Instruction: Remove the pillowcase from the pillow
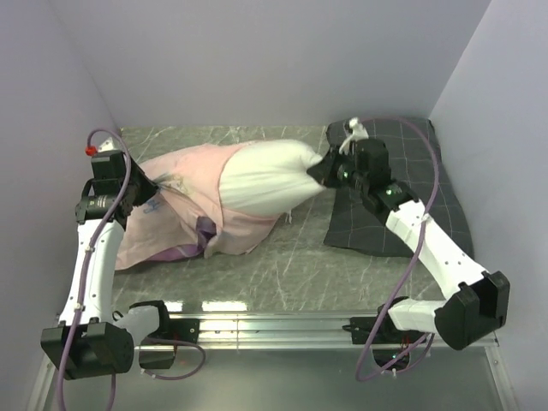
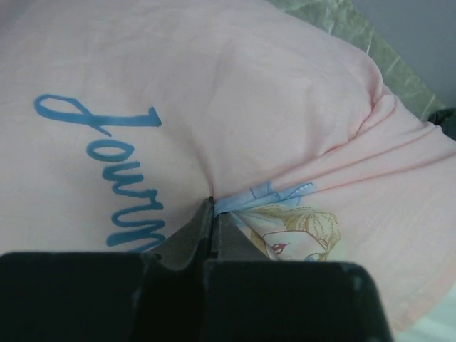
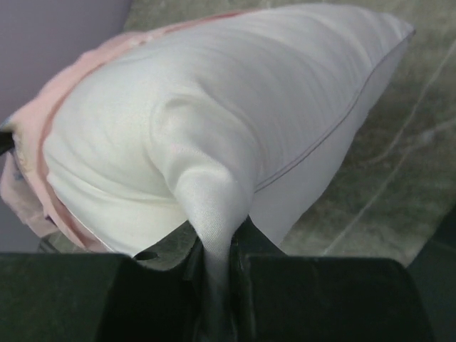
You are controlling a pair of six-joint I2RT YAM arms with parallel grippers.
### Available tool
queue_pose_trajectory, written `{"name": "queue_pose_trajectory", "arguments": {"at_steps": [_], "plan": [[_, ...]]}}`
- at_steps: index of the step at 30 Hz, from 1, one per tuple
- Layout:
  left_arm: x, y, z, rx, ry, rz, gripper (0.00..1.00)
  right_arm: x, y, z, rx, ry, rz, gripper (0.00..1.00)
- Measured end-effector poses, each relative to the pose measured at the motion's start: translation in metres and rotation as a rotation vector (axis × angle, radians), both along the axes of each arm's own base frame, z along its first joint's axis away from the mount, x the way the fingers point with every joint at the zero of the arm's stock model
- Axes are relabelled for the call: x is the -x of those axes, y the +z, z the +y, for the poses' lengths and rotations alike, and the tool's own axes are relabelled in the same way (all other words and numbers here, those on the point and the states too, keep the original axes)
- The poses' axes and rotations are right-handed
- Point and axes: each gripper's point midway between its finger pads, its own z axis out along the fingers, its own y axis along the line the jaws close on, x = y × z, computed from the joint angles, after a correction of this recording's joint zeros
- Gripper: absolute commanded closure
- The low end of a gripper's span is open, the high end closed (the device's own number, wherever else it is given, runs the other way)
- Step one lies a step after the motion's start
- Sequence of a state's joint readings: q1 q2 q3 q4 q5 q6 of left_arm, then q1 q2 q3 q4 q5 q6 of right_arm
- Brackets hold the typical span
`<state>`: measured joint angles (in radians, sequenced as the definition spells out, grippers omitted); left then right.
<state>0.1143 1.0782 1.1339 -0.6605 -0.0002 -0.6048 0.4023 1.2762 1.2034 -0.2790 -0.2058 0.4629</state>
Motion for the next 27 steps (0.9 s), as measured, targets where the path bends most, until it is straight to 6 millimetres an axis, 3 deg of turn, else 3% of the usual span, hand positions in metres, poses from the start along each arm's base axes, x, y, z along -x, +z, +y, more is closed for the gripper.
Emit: {"name": "queue_pose_trajectory", "arguments": {"at_steps": [3, 5, 6, 7, 8, 9, 12, 16, 19, 21, 24, 27], "plan": [[0.007, -0.020, -0.010, 0.050, -0.045, 0.036, 0.96, 0.018, -0.049, -0.005, -0.005, 0.003, 0.071, 0.96], [0.014, -0.029, -0.014, 0.074, -0.063, 0.057, 0.85, 0.036, -0.083, -0.004, 0.000, 0.016, 0.118, 0.79], [0.017, -0.031, -0.014, 0.075, -0.064, 0.060, 0.80, 0.046, -0.095, -0.003, 0.003, 0.024, 0.132, 0.65], [0.020, -0.029, -0.013, 0.074, -0.062, 0.055, 0.68, 0.054, -0.103, -0.003, 0.003, 0.028, 0.143, 0.58], [0.022, -0.025, -0.011, 0.067, -0.059, 0.043, 0.63, 0.064, -0.108, -0.003, 0.006, 0.033, 0.145, 0.52], [0.024, -0.020, -0.009, 0.057, -0.056, 0.023, 0.58, 0.073, -0.108, -0.002, 0.005, 0.043, 0.136, 0.42], [0.030, 0.006, -0.004, 0.021, -0.046, -0.053, 0.41, 0.087, -0.088, -0.009, -0.010, 0.035, 0.063, 0.28], [0.035, 0.061, 0.000, -0.036, -0.043, -0.203, 0.29, 0.097, -0.050, -0.028, -0.036, -0.019, -0.061, 0.15], [0.038, 0.094, -0.005, -0.054, -0.070, -0.312, 0.28, 0.097, -0.031, -0.036, -0.037, -0.052, -0.108, 0.13], [0.037, 0.107, -0.011, -0.050, -0.098, -0.352, 0.27, 0.088, -0.019, -0.035, -0.023, -0.062, -0.114, 0.10], [0.021, 0.117, -0.030, -0.040, -0.171, -0.366, 0.23, 0.059, -0.005, -0.023, -0.001, -0.063, -0.108, 0.10], [-0.003, 0.114, -0.076, -0.032, -0.306, -0.331, 0.22, 0.020, -0.014, 0.000, 0.033, -0.040, -0.060, 0.10]]}}
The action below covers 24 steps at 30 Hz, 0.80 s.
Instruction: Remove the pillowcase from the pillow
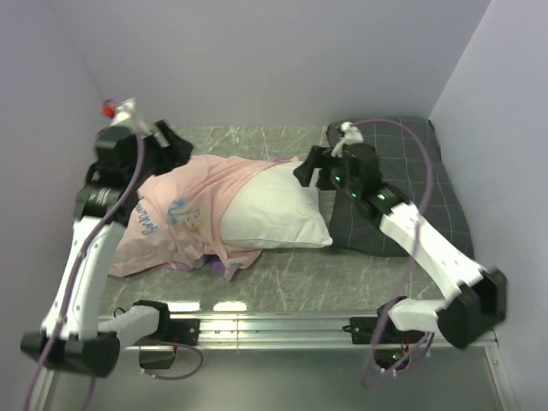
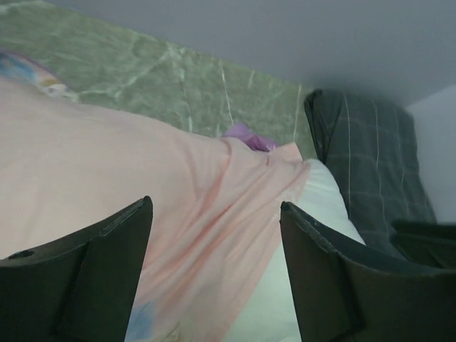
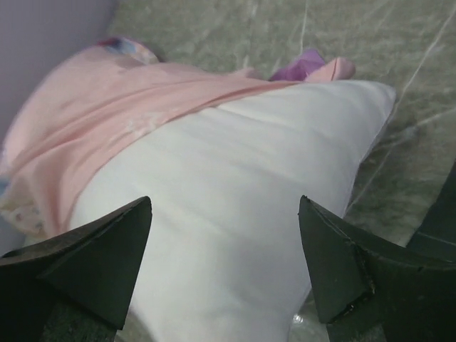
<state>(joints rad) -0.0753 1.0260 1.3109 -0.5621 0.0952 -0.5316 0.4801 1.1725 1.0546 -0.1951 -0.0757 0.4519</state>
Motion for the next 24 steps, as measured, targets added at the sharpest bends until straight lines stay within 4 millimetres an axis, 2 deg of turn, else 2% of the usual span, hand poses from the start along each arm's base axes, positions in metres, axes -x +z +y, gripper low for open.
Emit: {"name": "queue_pose_trajectory", "arguments": {"at_steps": [4, 7, 8, 10, 11, 13, 14, 15, 18, 20, 23, 24], "plan": [[-0.045, -0.019, -0.059, -0.082, -0.127, 0.084, 0.19, -0.047, -0.061, 0.029, 0.054, 0.036, 0.153, 0.10], [-0.078, -0.039, -0.083, -0.145, -0.165, 0.144, 0.19, -0.056, -0.118, 0.041, 0.083, 0.066, 0.281, 0.19], [-0.092, -0.047, -0.090, -0.174, -0.176, 0.165, 0.18, -0.057, -0.131, 0.043, 0.082, 0.069, 0.305, 0.31], [-0.113, -0.066, -0.105, -0.221, -0.200, 0.205, 0.19, -0.057, -0.141, 0.046, 0.066, 0.070, 0.312, 0.55], [-0.122, -0.076, -0.113, -0.247, -0.223, 0.224, 0.19, -0.057, -0.141, 0.047, 0.050, 0.073, 0.303, 0.80], [-0.132, -0.102, -0.133, -0.297, -0.274, 0.271, 0.19, -0.057, -0.135, 0.050, 0.015, 0.077, 0.268, 0.97], [-0.133, -0.113, -0.141, -0.319, -0.299, 0.293, 0.19, -0.057, -0.130, 0.050, 0.004, 0.076, 0.249, 1.00], [-0.131, -0.129, -0.150, -0.347, -0.330, 0.324, 0.19, -0.057, -0.127, 0.050, -0.001, 0.076, 0.236, 1.00], [-0.120, -0.158, -0.167, -0.400, -0.393, 0.388, 0.18, -0.056, -0.112, 0.047, -0.007, 0.062, 0.191, 1.00], [-0.112, -0.166, -0.173, -0.418, -0.421, 0.407, 0.18, -0.054, -0.097, 0.046, 0.000, 0.050, 0.147, 1.00], [-0.110, -0.165, -0.174, -0.415, -0.427, 0.399, 0.19, -0.048, -0.074, 0.044, 0.029, 0.033, 0.077, 1.00], [-0.110, -0.164, -0.173, -0.413, -0.424, 0.395, 0.26, -0.046, -0.066, 0.043, 0.043, 0.027, 0.050, 1.00]]}}
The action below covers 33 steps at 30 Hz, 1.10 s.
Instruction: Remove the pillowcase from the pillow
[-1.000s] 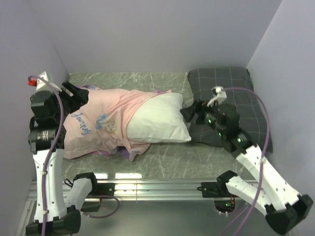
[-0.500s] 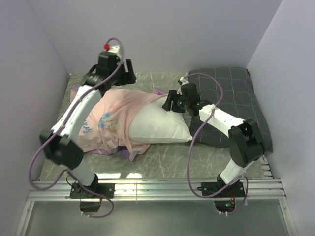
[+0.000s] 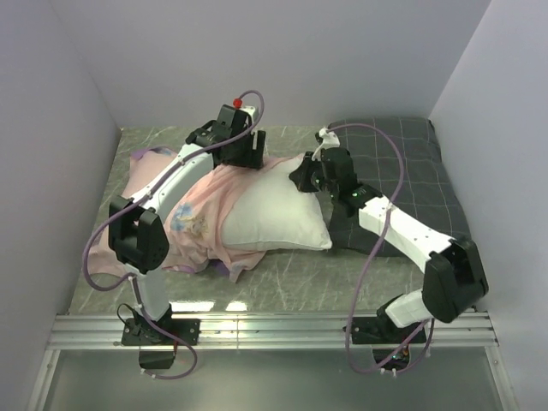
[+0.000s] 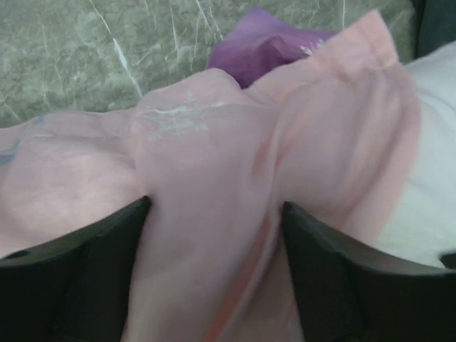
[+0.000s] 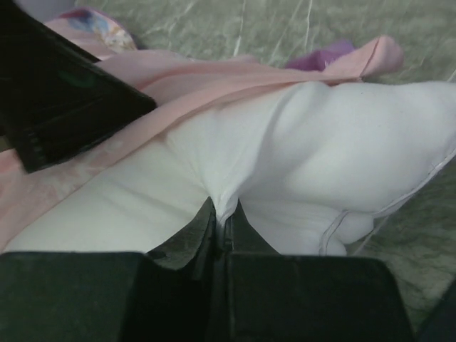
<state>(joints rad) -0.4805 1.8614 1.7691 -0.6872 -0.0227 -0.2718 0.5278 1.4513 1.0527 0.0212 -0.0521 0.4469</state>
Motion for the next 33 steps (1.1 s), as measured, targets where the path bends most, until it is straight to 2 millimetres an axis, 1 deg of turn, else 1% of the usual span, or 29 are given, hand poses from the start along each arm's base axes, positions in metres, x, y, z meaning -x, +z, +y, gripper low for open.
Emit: {"name": "queue_pose_trajectory", "arguments": {"at_steps": [1, 2, 3, 4, 5, 8, 11, 13, 15, 17, 18, 21, 22, 23, 24, 25, 28, 29, 31, 32, 33], "plan": [[0.000, 0.002, 0.000, 0.005, 0.001, -0.004, 0.41, 0.003, 0.011, -0.001, 0.012, -0.003, -0.034, 1.00], [0.000, 0.004, 0.000, 0.012, 0.001, -0.009, 0.42, 0.006, 0.015, 0.001, 0.016, 0.002, -0.046, 1.00], [0.000, 0.006, 0.001, 0.016, 0.001, -0.016, 0.69, 0.009, 0.023, 0.000, 0.020, 0.005, -0.068, 1.00], [-0.001, 0.008, 0.000, 0.023, 0.006, -0.018, 0.81, 0.011, 0.029, -0.001, 0.025, 0.004, -0.086, 1.00], [-0.001, 0.010, 0.001, 0.024, 0.009, -0.023, 1.00, 0.013, 0.034, -0.002, 0.031, 0.003, -0.098, 1.00], [-0.004, 0.011, 0.003, 0.018, 0.032, -0.032, 0.99, 0.014, 0.049, -0.007, 0.038, -0.004, -0.134, 1.00], [-0.007, 0.014, 0.004, 0.032, 0.069, -0.043, 1.00, 0.018, 0.055, -0.011, 0.046, -0.009, -0.146, 1.00], [-0.012, 0.018, 0.013, 0.046, 0.113, -0.057, 1.00, 0.022, 0.058, -0.014, 0.056, -0.018, -0.152, 1.00], [-0.022, 0.019, 0.042, 0.047, 0.198, -0.068, 1.00, 0.026, 0.066, -0.021, 0.059, -0.038, -0.163, 1.00], [-0.035, 0.015, 0.090, 0.048, 0.326, -0.071, 1.00, 0.031, 0.080, -0.031, 0.051, -0.065, -0.189, 1.00], [-0.039, 0.011, 0.120, 0.052, 0.402, -0.060, 1.00, 0.033, 0.086, -0.036, 0.047, -0.082, -0.200, 1.00], [-0.039, -0.004, 0.189, 0.076, 0.574, -0.018, 0.99, 0.033, 0.097, -0.059, 0.040, -0.146, -0.213, 1.00], [-0.037, -0.008, 0.206, 0.092, 0.616, -0.002, 1.00, 0.031, 0.098, -0.068, 0.038, -0.168, -0.206, 1.00], [-0.035, -0.011, 0.218, 0.108, 0.645, 0.012, 1.00, 0.029, 0.097, -0.075, 0.034, -0.185, -0.196, 1.00], [-0.035, -0.011, 0.223, 0.131, 0.658, 0.020, 1.00, 0.028, 0.095, -0.081, 0.030, -0.200, -0.185, 1.00], [-0.036, -0.010, 0.223, 0.151, 0.657, 0.024, 0.99, 0.027, 0.092, -0.085, 0.026, -0.209, -0.173, 1.00], [-0.040, -0.003, 0.210, 0.195, 0.617, 0.017, 0.85, 0.026, 0.075, -0.092, 0.030, -0.231, -0.135, 1.00], [-0.042, -0.001, 0.205, 0.197, 0.604, 0.009, 0.74, 0.026, 0.067, -0.095, 0.032, -0.237, -0.120, 1.00], [-0.046, 0.007, 0.195, 0.186, 0.575, -0.014, 0.62, 0.025, 0.053, -0.099, 0.042, -0.252, -0.089, 1.00], [-0.048, 0.012, 0.190, 0.180, 0.561, -0.032, 0.49, 0.023, 0.047, -0.102, 0.048, -0.259, -0.076, 1.00], [-0.051, 0.018, 0.184, 0.171, 0.543, -0.054, 0.44, 0.022, 0.043, -0.103, 0.052, -0.265, -0.068, 1.00]]}}
